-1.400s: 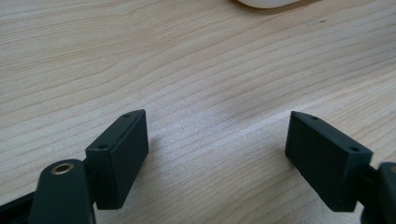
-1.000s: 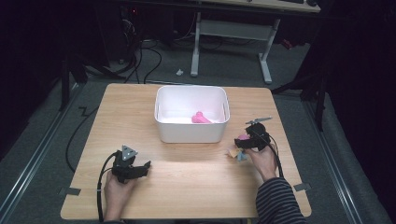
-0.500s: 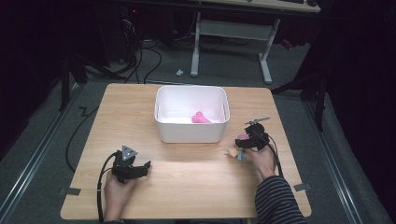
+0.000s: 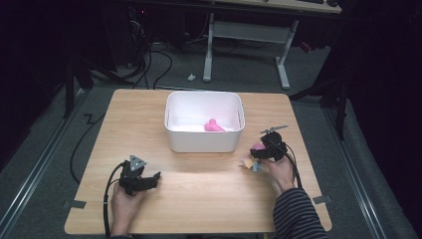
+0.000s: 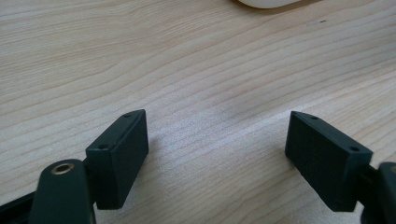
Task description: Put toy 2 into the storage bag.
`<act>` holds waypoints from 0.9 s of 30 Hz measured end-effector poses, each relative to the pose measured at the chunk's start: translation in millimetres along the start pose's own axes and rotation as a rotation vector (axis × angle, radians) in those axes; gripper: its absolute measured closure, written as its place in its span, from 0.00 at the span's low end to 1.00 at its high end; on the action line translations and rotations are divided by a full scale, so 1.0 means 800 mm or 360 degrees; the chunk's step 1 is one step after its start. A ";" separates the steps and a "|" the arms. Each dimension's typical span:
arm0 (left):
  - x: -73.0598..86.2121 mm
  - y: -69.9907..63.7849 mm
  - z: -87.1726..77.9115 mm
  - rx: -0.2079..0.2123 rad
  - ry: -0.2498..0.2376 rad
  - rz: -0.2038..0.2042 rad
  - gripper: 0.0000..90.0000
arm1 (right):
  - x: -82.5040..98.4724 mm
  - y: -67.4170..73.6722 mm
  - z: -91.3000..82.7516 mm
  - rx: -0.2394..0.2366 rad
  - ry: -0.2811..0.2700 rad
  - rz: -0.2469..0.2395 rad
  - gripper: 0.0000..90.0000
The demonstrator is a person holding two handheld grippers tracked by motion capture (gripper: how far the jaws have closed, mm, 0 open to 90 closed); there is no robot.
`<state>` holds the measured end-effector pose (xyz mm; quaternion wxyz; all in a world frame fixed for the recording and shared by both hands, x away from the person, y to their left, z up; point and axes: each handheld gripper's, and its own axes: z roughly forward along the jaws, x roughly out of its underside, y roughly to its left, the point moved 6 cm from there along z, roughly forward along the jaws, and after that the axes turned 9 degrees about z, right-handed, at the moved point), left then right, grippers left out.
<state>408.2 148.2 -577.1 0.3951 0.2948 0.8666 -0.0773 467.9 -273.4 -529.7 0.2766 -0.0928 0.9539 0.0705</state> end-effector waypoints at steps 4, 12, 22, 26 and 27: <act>0.000 0.000 0.000 0.0000 0.0000 0.0000 0.24 | 0.000 0.002 -0.004 -0.0030 -0.0022 -0.0011 0.38; 0.000 0.000 0.000 0.0000 0.0000 0.0000 0.24 | -0.001 0.003 -0.021 -0.0094 -0.0074 -0.0025 0.37; 0.000 0.000 0.000 0.0001 0.0000 0.0000 0.24 | 0.000 0.005 -0.038 -0.0138 -0.0125 -0.0059 0.37; 0.000 0.000 0.000 0.0001 0.0000 0.0000 0.24 | -0.001 0.004 -0.047 -0.0151 -0.0154 -0.0083 0.37; 0.000 0.000 0.000 0.0001 0.0000 0.0000 0.24 | -0.001 0.003 -0.050 -0.0152 -0.0159 -0.0075 0.37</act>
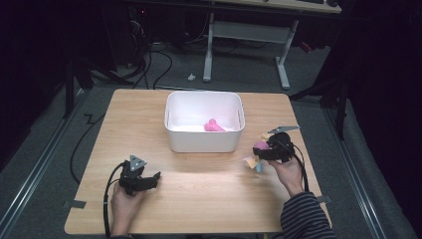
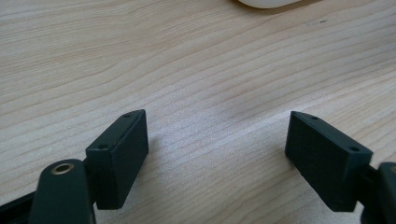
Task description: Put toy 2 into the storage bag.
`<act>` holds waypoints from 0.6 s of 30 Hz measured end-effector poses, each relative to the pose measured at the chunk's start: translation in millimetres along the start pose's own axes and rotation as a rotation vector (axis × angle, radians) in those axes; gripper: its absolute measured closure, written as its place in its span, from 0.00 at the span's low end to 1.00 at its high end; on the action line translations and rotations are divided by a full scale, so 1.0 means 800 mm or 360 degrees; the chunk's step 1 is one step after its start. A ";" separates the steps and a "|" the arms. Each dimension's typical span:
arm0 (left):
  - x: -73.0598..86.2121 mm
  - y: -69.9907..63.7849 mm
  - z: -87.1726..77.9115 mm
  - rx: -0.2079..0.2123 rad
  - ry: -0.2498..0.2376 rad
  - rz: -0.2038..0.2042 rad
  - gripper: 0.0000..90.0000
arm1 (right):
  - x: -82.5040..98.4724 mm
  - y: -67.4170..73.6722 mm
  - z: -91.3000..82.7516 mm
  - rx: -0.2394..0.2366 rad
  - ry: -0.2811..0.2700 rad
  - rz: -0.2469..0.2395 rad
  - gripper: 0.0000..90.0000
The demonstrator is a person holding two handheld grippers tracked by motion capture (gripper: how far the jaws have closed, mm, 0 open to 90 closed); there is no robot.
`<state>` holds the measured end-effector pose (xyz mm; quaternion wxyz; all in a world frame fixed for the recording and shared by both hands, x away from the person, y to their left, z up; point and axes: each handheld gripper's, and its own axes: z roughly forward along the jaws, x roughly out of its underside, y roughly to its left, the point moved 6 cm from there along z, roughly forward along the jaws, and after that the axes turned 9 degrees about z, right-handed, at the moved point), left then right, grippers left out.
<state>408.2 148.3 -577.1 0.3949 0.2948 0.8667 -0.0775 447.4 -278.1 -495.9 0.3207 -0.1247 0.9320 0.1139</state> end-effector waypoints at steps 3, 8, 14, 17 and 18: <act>0.000 0.000 0.000 0.0000 0.0000 0.0001 0.24 | -0.001 -0.001 -0.005 -0.0008 -0.0015 -0.0007 0.37; 0.000 0.000 0.000 0.0000 0.0000 0.0000 0.24 | -0.002 -0.002 -0.014 -0.0021 -0.0042 -0.0024 0.37; 0.000 0.000 0.000 0.0000 0.0000 0.0000 0.24 | -0.007 -0.003 -0.028 -0.0029 -0.0070 -0.0047 0.37; 0.000 0.000 0.000 0.0000 0.0000 0.0000 0.24 | -0.009 -0.003 -0.033 -0.0029 -0.0085 -0.0044 0.37; 0.000 0.000 0.000 0.0000 0.0000 0.0000 0.24 | -0.010 -0.004 -0.035 -0.0026 -0.0084 -0.0050 0.37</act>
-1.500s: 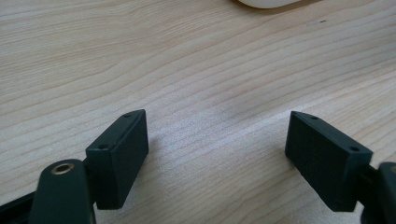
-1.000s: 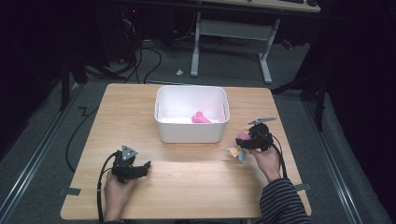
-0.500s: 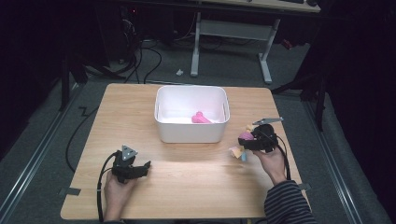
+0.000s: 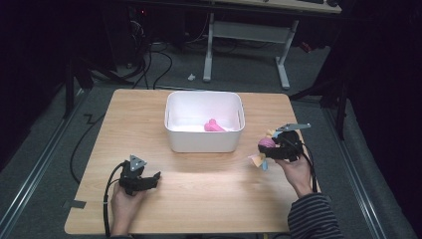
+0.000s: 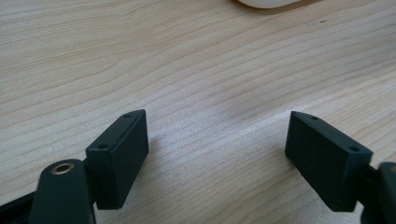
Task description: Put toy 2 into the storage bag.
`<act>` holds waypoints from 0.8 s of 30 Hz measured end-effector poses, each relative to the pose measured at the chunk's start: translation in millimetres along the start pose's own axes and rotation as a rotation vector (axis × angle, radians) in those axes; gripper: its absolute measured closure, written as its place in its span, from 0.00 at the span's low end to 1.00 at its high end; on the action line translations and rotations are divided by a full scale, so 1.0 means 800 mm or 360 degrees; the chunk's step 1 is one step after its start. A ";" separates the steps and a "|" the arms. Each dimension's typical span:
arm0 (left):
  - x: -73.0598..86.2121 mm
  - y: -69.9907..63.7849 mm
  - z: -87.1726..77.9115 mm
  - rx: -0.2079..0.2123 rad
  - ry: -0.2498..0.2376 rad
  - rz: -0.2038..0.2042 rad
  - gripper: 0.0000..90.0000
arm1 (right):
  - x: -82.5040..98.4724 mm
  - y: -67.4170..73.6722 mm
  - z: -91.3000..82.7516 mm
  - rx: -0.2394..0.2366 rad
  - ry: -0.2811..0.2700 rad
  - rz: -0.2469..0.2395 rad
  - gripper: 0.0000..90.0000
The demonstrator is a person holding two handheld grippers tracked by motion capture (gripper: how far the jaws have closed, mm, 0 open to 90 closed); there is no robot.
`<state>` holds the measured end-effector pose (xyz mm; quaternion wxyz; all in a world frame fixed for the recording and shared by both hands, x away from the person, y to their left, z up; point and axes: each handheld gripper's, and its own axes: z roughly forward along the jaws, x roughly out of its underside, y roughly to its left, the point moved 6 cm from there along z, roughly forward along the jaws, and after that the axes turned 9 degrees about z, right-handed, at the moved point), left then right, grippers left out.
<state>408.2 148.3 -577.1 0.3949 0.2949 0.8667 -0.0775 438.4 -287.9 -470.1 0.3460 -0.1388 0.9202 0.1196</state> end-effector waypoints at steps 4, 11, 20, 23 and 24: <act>0.000 0.000 0.000 0.0000 0.0000 0.0000 0.24 | -0.003 0.000 -0.006 -0.0025 -0.0025 0.0015 0.37; 0.000 0.000 0.000 0.0000 0.0000 -0.0001 0.24 | -0.009 -0.002 -0.016 -0.0028 -0.0044 0.0006 0.37; 0.000 0.000 0.000 -0.0001 -0.0001 -0.0001 0.24 | -0.028 0.006 -0.032 -0.0068 -0.0100 -0.0037 0.37; 0.000 0.000 0.000 -0.0001 -0.0001 0.0000 0.24 | -0.034 0.008 -0.036 -0.0078 -0.0094 -0.0045 0.37; 0.000 0.000 0.000 -0.0001 0.0000 0.0000 0.24 | -0.036 0.009 -0.036 -0.0077 -0.0100 -0.0048 0.37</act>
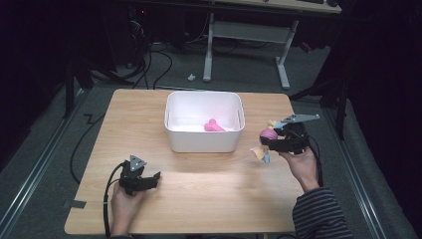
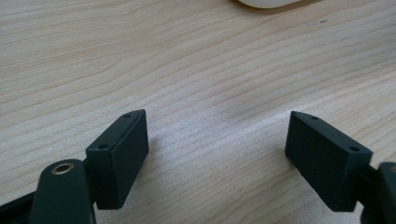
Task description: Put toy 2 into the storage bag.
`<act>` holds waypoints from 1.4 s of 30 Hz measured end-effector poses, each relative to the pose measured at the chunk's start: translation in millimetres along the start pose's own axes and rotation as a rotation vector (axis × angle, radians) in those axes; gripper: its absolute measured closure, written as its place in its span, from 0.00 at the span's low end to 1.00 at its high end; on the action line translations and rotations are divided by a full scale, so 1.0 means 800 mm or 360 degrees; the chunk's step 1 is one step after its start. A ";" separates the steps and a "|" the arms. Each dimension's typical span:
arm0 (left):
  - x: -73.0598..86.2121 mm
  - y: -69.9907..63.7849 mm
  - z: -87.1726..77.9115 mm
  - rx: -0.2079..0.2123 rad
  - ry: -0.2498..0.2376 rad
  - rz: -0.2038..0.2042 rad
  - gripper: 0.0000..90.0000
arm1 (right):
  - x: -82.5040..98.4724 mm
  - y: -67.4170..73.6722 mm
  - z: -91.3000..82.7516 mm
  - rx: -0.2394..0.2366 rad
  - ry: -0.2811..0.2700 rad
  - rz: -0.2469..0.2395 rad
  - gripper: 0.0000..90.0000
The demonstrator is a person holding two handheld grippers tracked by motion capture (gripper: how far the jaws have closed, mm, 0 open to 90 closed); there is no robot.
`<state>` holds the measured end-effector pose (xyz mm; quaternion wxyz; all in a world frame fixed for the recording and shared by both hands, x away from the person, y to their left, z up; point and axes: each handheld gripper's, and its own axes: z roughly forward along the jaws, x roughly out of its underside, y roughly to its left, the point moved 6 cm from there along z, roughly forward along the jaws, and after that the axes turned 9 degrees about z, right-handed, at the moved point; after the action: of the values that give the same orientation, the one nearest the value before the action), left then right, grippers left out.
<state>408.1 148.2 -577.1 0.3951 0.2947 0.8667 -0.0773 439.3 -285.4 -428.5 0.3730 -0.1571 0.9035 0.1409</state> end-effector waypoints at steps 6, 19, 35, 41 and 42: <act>0.000 0.000 0.000 -0.0002 0.0001 0.0003 0.24 | -0.015 0.006 -0.007 -0.0012 -0.0025 -0.0023 0.37; 0.000 0.000 0.000 0.0000 0.0000 0.0000 0.24 | -0.050 0.030 -0.015 -0.0049 -0.0064 -0.0128 0.38; 0.000 0.000 0.000 -0.0001 0.0000 -0.0004 0.24 | -0.088 0.046 -0.015 -0.0101 -0.0082 -0.0183 0.37; 0.000 0.000 0.000 -0.0002 0.0000 -0.0004 0.24 | -0.106 0.055 -0.007 -0.0117 -0.0074 -0.0194 0.37; 0.000 0.000 0.000 -0.0002 0.0000 -0.0004 0.24 | -0.108 0.057 -0.006 -0.0122 -0.0075 -0.0199 0.37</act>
<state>408.0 148.3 -577.1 0.3950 0.2934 0.8671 -0.0773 476.6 -230.2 -356.6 0.3959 -0.2239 0.8769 0.1553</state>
